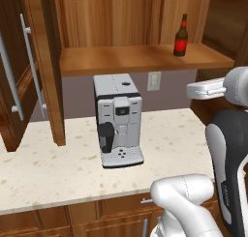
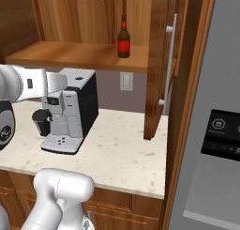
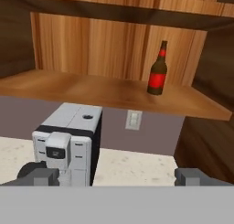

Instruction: Sort all alcoholic drinks to one cabinet, and non-alcoholic drinks to the other.

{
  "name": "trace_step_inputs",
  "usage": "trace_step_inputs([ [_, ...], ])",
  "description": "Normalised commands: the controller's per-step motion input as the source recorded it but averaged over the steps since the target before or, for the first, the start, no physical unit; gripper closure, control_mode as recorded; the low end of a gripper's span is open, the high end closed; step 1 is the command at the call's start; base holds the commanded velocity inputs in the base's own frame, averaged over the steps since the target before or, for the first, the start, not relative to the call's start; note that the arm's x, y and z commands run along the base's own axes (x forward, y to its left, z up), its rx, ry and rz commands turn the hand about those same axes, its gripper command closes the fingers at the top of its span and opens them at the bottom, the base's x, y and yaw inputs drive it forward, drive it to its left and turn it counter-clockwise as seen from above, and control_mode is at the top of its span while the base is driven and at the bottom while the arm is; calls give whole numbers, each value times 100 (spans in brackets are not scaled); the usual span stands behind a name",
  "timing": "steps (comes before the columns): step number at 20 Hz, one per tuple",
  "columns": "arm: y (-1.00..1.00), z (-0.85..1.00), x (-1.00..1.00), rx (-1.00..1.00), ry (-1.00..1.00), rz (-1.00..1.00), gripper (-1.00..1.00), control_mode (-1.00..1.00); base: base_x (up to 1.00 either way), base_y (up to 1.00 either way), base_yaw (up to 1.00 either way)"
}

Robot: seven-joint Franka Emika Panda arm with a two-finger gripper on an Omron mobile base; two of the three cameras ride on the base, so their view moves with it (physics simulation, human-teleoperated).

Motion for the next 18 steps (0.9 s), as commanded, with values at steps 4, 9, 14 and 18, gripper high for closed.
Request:
trace_step_inputs([
  [4,2,-9,-1,0,3,0,-100,-100,0,0,0],
  [9,1,-9,0,0,0,0,-100,-100,0,0,0],
  [14,0,0,0,0,0,0,-100,100,-20,2,0],
  [18,0,0,0,0,0,0,-100,100,-52,1,0],
])
